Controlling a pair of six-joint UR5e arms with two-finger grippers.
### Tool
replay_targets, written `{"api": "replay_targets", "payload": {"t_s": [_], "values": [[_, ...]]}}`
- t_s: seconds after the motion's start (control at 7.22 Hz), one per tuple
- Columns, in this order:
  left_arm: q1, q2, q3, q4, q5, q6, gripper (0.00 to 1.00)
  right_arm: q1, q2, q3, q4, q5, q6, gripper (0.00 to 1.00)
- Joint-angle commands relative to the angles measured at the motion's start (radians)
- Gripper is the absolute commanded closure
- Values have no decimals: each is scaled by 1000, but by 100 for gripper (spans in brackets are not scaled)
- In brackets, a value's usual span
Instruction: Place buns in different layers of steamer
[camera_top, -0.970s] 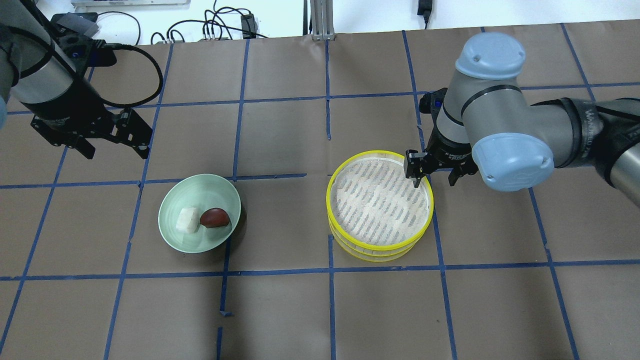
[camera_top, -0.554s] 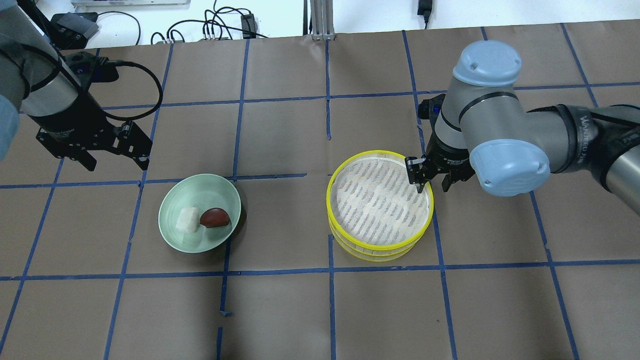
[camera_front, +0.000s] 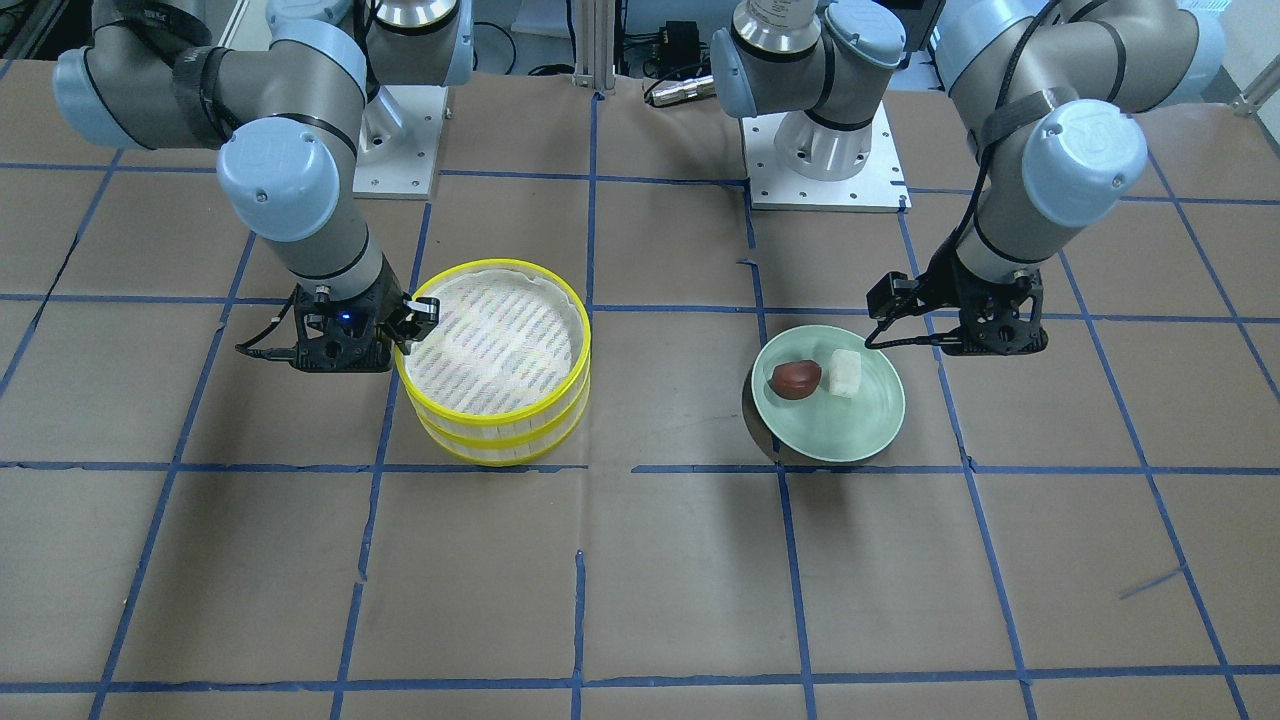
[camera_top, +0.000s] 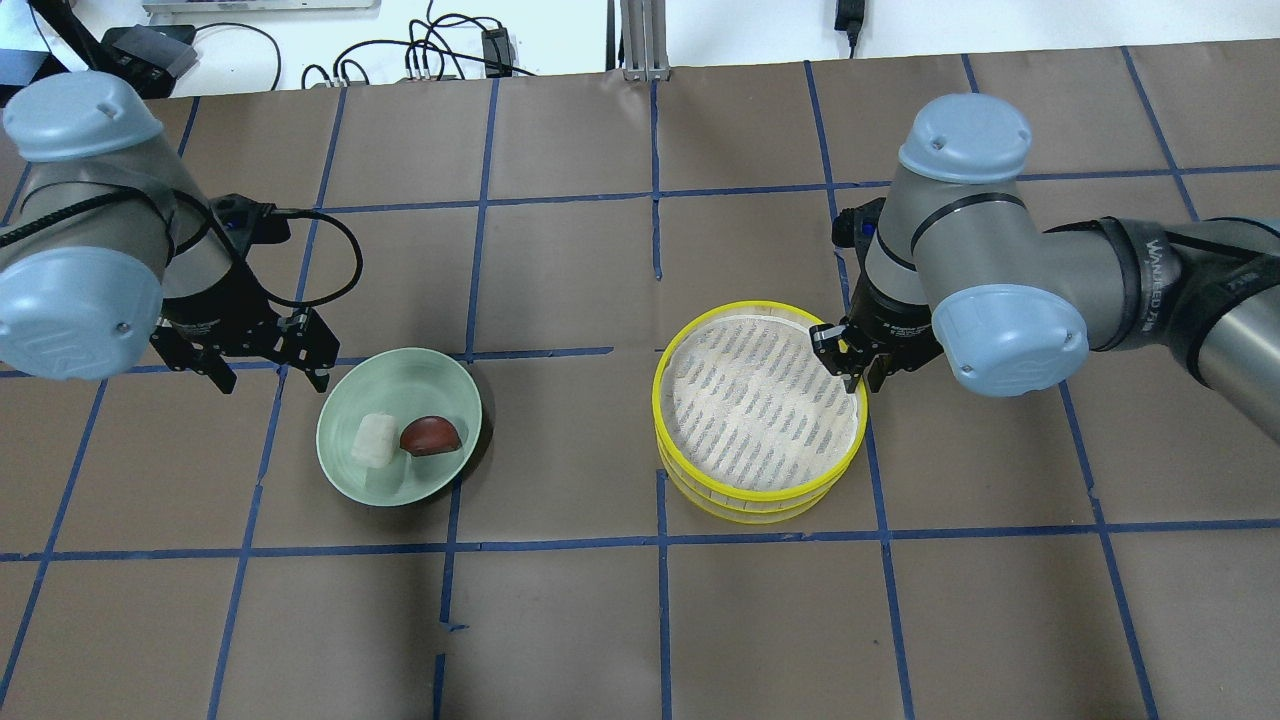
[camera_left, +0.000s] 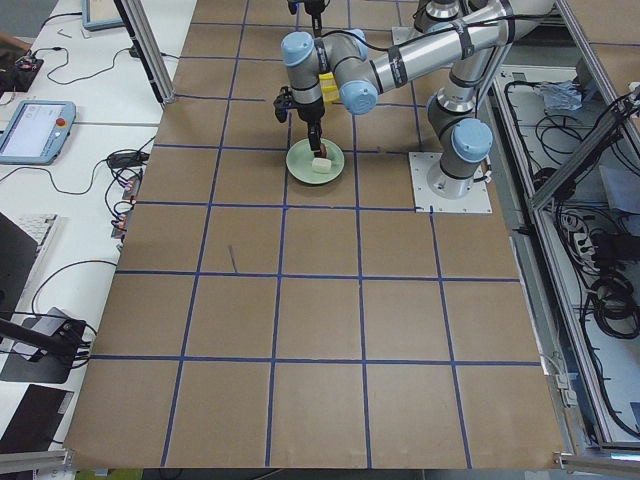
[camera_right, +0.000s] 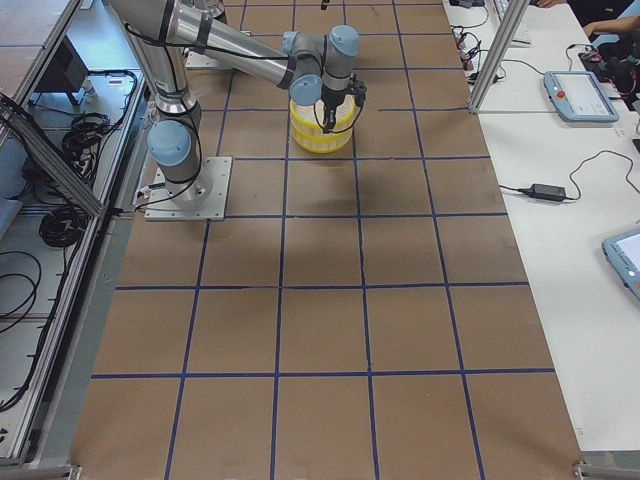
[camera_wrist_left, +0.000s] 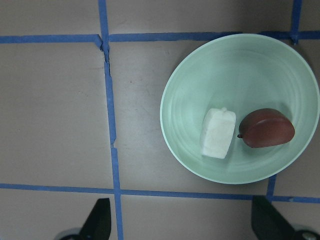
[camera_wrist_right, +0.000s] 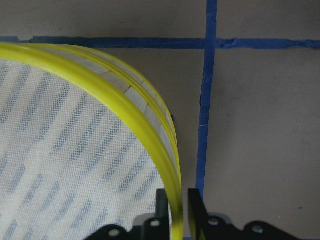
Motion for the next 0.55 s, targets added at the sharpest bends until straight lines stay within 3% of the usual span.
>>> {"api": "replay_targets", "payload": {"t_s": [0.0,0.42], "values": [[-5,-12,-57,26,-55,-1,1,-2,0,-3,0,3,2,92],[-17,-29,-97,53,-106,0,2,-3,-14,-12,1,-8,-4,92]]}}
